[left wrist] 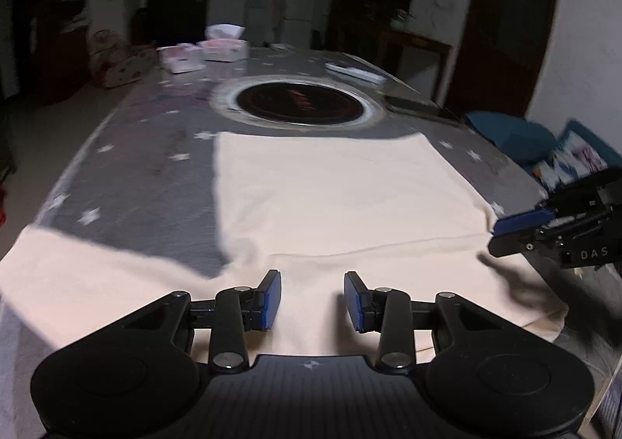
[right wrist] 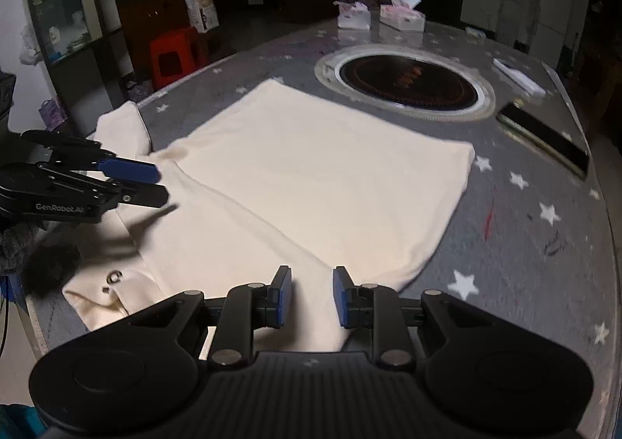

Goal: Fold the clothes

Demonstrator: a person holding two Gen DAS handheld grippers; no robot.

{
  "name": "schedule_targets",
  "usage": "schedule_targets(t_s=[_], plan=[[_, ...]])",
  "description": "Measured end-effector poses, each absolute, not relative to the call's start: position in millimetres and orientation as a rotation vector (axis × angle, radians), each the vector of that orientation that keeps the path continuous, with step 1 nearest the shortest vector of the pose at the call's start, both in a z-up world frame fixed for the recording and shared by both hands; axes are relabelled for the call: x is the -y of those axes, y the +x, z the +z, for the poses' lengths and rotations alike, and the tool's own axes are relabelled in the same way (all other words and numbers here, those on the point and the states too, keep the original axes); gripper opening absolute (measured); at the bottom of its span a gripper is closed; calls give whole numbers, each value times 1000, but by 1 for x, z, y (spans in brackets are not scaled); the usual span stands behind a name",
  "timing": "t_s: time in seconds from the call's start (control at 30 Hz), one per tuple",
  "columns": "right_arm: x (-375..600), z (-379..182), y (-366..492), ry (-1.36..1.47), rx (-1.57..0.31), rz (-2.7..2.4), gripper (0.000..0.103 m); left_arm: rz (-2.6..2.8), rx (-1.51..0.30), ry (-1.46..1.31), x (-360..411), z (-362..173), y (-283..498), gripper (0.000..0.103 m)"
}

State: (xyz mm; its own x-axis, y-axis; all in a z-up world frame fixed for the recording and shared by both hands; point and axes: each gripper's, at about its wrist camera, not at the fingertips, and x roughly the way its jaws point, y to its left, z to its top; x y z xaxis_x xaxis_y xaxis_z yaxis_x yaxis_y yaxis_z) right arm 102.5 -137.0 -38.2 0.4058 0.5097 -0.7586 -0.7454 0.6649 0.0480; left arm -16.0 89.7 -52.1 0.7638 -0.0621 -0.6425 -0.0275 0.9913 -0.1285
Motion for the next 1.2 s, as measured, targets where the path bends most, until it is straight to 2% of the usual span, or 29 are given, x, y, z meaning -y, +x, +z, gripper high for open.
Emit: schedule_targets(t_s=[0.2, 0.27, 0.37, 0.5, 0.7, 0.8, 0.83, 0.9, 0.93, 1.0, 1.07, 1.2], plan=[[127, -46, 100, -308, -839, 832, 23, 208, -686, -191, -143, -54, -38, 39], [125, -47, 100, -308, -842, 835, 23, 303, -674, -204, -165, -54, -42, 44], [122, -47, 100, -306, -842, 838, 23, 439, -655, -240, -200, -53, -49, 45], [120, -45, 98, -310, -843, 842, 24, 583, -644, -315, -241, -54, -52, 53], [118, -44, 96, -309, -843, 842, 25, 594, -671, -392, -272, -63, -42, 52], [119, -42, 95, -304, -838, 840, 29, 589, -662, -427, -278, -66, -40, 51], [119, -41, 95, -304, -835, 840, 29, 589, -659, -441, -281, -67, -41, 48], [120, -40, 94, -302, -832, 839, 29, 582, -648, -478, -287, -70, -43, 33], [120, -39, 93, -301, -828, 838, 29, 581, -639, -494, -288, -70, -44, 32], [122, -38, 93, -297, -823, 834, 29, 598, -624, -485, -286, -68, -45, 17], [124, -37, 92, -290, -820, 831, 29, 607, -612, -464, -283, -63, -46, 8], [130, -35, 91, -275, -814, 820, 29, 556, -559, -430, -264, -42, -50, 6]])
